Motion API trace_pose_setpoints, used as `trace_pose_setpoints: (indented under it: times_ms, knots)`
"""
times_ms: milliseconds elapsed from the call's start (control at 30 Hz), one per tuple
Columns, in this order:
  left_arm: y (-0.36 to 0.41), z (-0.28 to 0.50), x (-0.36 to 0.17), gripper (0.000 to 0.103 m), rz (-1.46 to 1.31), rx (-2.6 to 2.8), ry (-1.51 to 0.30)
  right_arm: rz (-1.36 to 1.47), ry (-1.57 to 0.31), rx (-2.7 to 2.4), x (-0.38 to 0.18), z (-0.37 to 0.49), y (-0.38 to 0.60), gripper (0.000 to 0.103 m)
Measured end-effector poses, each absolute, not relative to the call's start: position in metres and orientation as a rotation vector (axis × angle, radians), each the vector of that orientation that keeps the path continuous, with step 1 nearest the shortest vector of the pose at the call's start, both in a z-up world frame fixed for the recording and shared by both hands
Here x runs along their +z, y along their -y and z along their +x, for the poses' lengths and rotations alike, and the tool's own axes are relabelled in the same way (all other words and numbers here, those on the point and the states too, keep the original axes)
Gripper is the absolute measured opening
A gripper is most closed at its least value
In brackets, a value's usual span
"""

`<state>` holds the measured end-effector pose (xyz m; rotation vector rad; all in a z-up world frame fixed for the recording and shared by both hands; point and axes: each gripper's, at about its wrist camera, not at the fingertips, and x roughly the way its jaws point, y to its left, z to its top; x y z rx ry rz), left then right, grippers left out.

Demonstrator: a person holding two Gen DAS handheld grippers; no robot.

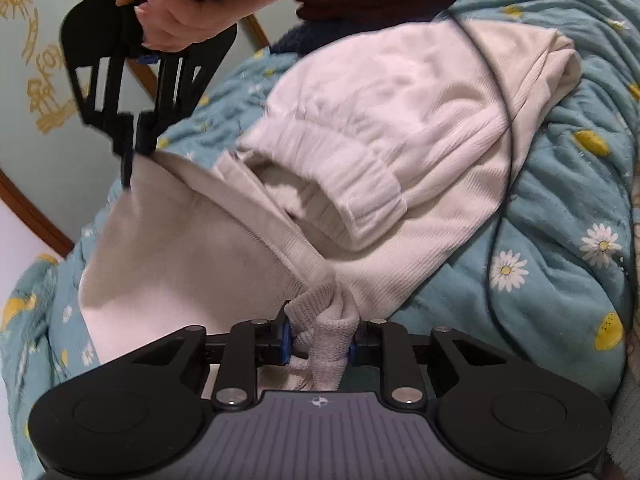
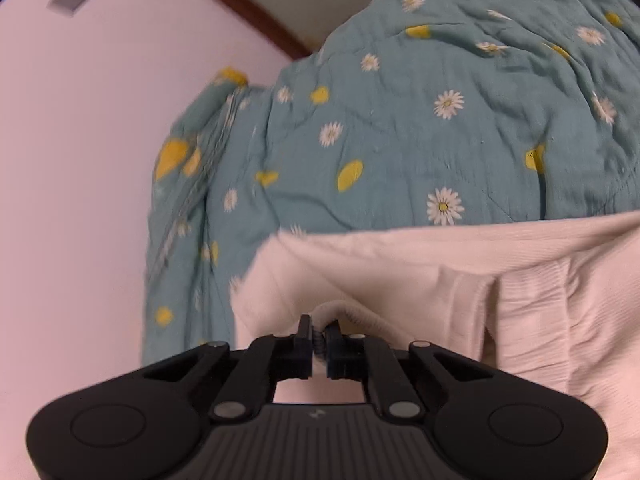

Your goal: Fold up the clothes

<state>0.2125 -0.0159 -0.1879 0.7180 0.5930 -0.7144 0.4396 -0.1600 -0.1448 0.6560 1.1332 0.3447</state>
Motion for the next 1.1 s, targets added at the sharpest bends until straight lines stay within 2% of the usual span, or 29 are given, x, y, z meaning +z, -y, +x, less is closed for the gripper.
trace_pose_setpoints:
  times_ms: [67,167,333,400,533,667,700,733,767,800,933,1000,1100]
  knots:
    - [0.012,0.208,-0.178,0.021,0.7,-0.738,-0.545,0.666,-1.036,0.281,-0.126,0.441,0.182,0.003]
    - [0.013,0.21,-0.173,0.021,0.672,-0.78,-0.56,0.744,-1.028,0.218,-0.125,0.45,0.213,0.003]
    - [0.02,0.21,-0.191,0.021,0.693,-0.816,-0.636,0.638,-1.161,0.078,-0.181,0.464,0.217,0.003]
    - [0.018,0.215,-0.183,0.021,0.599,-0.811,-0.653,0.637,-1.168,0.072,-0.198,0.466,0.215,0.003]
    - [0.013,0.239,-0.173,0.022,0.373,-0.81,-0.74,0.615,-1.165,0.098,-0.196,0.47,0.214,0.004]
    - [0.015,0.24,-0.188,0.024,0.439,-0.807,-0.776,0.649,-1.229,0.165,-0.184,0.47,0.224,0.018]
    - [0.015,0.238,-0.188,0.029,0.446,-0.812,-0.769,0.666,-1.231,0.179,-0.18,0.469,0.226,0.026]
    - [0.015,0.236,-0.186,0.032,0.431,-0.824,-0.772,0.693,-1.221,0.207,-0.169,0.46,0.232,0.045]
    - [0.014,0.235,-0.184,0.038,0.416,-0.836,-0.775,0.699,-1.207,0.231,-0.155,0.447,0.24,0.057]
    - [0.013,0.234,-0.181,0.043,0.394,-0.846,-0.782,0.695,-1.193,0.252,-0.141,0.432,0.249,0.057]
    - [0.009,0.233,-0.167,0.047,0.292,-0.862,-0.826,0.548,-1.15,0.201,-0.098,0.359,0.289,0.057]
    - [0.007,0.231,-0.161,0.052,0.255,-0.859,-0.824,0.488,-1.145,0.177,-0.092,0.322,0.305,0.059]
    - [0.004,0.231,-0.154,0.053,0.167,-0.791,-0.823,0.747,-1.192,0.168,-0.124,0.272,0.321,0.059]
